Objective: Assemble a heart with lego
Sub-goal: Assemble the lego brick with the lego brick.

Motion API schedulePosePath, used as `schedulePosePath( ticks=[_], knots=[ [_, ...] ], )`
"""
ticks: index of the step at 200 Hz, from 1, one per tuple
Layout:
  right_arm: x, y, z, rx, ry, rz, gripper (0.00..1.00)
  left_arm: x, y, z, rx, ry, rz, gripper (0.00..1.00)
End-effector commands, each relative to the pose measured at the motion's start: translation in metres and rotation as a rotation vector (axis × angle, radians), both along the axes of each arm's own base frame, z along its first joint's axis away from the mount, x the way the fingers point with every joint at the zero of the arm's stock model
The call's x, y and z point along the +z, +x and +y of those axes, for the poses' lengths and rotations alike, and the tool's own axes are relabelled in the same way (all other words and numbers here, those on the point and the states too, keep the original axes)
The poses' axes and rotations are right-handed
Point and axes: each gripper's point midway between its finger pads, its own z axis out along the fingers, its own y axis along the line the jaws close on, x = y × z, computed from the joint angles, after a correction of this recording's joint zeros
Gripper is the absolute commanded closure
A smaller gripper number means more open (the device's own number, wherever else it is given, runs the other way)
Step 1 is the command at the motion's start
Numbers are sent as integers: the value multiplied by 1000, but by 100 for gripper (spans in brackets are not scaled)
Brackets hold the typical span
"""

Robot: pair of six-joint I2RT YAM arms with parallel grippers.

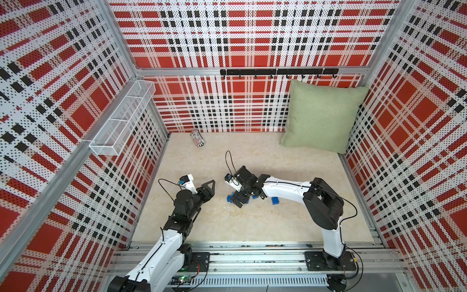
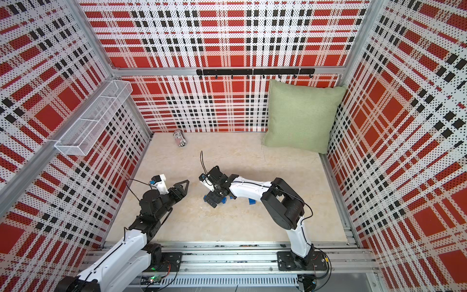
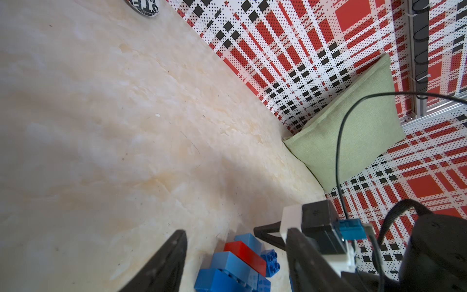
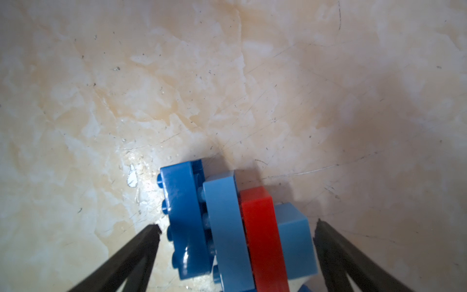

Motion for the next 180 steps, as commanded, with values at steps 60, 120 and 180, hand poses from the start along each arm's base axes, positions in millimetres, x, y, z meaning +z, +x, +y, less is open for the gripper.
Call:
schedulePosePath(
  ticks=[60,120,180],
  knots=[
    [-14,-3,5,8,-36,14,0,8,2,2,1,7,-36,33],
    [-24,0,2,-12,-61,11,0,8,1,2,0,6,-37,33],
    [-29,-2,3,-1,-63,23,0,8,2,3,2,8,-34,33]
  ],
)
